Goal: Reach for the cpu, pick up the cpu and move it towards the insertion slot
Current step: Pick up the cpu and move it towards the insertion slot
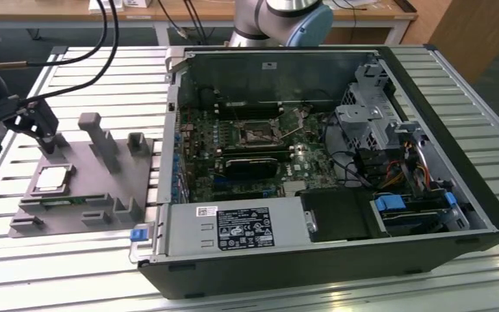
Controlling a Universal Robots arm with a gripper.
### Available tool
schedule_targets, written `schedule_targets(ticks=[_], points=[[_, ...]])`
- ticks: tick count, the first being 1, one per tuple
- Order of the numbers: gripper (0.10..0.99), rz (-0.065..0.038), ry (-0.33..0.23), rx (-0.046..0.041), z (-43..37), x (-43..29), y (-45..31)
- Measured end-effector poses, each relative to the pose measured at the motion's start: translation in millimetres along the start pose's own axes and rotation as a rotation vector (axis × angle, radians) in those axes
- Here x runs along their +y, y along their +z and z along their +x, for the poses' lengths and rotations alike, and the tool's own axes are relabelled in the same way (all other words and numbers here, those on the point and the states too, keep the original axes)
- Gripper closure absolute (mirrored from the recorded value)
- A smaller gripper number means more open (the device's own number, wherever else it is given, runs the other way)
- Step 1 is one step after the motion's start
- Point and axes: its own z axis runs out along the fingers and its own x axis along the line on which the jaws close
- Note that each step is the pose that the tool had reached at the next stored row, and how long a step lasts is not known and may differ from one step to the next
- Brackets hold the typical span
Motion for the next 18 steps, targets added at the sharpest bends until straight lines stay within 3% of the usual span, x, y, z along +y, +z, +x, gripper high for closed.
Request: schedule_targets(ticks=[7,18], points=[[0.251,-0.001,0.0,0.0,0.4,-1.8,12.6],[0.251,-0.015,0.0,-0.0007,0.3,-4.2,31.9]])
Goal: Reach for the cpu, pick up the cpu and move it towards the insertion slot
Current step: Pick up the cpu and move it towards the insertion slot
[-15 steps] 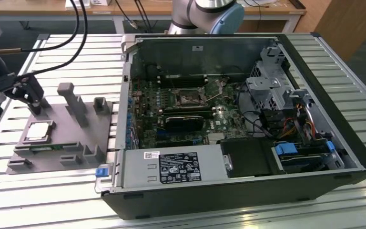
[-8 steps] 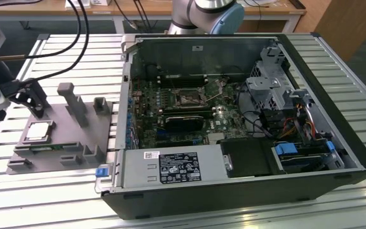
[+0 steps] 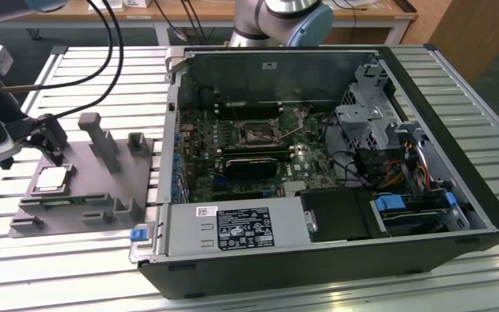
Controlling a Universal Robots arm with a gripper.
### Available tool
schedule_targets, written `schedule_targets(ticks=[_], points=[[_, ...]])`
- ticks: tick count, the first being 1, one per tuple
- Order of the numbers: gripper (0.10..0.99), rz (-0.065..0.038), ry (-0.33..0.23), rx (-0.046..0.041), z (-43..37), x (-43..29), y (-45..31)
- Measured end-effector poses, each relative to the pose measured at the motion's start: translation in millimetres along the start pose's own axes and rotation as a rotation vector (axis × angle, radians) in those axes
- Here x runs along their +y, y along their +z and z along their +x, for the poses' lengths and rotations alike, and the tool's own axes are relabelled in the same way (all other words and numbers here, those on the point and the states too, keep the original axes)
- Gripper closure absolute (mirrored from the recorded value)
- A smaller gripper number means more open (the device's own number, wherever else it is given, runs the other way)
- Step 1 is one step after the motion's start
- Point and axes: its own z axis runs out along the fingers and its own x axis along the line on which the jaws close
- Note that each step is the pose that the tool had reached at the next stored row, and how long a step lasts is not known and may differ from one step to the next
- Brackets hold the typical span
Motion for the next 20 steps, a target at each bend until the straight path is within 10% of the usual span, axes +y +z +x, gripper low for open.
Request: schedule_targets(ticks=[20], points=[[0.251,-0.01,-0.001,-0.0009,-0.2,-1.9,33.8]])
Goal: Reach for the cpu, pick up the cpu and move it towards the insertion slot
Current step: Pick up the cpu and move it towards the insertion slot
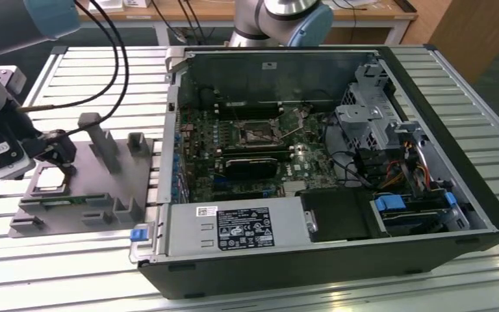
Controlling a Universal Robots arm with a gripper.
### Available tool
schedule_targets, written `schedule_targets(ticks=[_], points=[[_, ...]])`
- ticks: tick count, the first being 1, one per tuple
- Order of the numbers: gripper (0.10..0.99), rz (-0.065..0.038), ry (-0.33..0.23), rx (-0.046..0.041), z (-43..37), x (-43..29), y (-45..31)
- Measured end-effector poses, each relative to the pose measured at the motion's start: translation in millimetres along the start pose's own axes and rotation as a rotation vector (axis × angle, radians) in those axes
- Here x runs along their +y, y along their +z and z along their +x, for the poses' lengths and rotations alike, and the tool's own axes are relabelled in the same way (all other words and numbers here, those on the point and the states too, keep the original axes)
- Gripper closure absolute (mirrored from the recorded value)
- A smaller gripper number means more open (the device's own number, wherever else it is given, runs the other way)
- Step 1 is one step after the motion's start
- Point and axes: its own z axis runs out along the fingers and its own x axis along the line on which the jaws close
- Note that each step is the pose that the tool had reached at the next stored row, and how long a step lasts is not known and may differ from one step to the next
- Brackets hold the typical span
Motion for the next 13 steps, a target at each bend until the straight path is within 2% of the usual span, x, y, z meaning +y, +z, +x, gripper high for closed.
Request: schedule_targets(ticks=[5,13], points=[[0.251,0.0,0.0,-0.0001,0.1,3.7,2.9],[0.251,0.003,0.0,0.0002,0.8,3.8,16.1]])
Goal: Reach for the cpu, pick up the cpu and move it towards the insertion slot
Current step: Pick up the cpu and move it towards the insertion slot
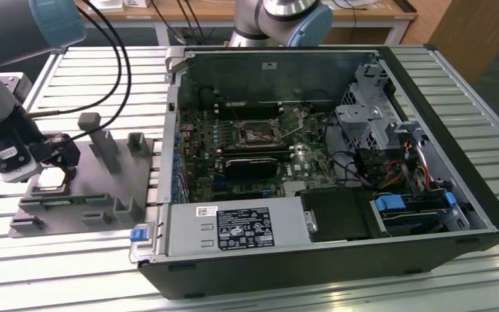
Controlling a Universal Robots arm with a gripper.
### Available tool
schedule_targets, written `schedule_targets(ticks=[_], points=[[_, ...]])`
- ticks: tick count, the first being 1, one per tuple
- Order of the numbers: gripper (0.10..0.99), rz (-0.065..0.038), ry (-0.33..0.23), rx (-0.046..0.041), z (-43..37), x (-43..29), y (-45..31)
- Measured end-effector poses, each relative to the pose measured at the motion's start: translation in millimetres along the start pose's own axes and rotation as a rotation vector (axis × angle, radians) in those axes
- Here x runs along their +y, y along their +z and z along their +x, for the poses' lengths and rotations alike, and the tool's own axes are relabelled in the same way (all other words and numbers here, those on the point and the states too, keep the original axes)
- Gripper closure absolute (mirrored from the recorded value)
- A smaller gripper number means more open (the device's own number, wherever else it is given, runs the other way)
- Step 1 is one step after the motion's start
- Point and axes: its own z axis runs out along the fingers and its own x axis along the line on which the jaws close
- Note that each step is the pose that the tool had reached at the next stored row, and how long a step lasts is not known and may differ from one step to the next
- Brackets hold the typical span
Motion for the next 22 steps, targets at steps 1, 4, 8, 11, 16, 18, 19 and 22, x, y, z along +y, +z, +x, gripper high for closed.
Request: schedule_targets(ticks=[1,4,8,11,16,18,19,22], points=[[0.251,0.0,0.0,-0.0001,0.0,-0.1,1.2],[0.263,0.0,0.0,0.0,0.5,0.1,2.4],[0.333,0.0,0.0,-0.0001,0.9,0.1,2.8],[0.349,0.0,0.0,0.0,1.1,0.1,3.2],[0.42,0.0,0.0,-0.0001,1.0,0.1,4.2],[0.42,0.0,0.0,-0.0002,1.0,0.1,4.9],[0.42,0.0,0.0,-0.0002,1.0,0.0,5.3],[0.435,0.0,0.0,0.0,1.0,0.0,5.8]])
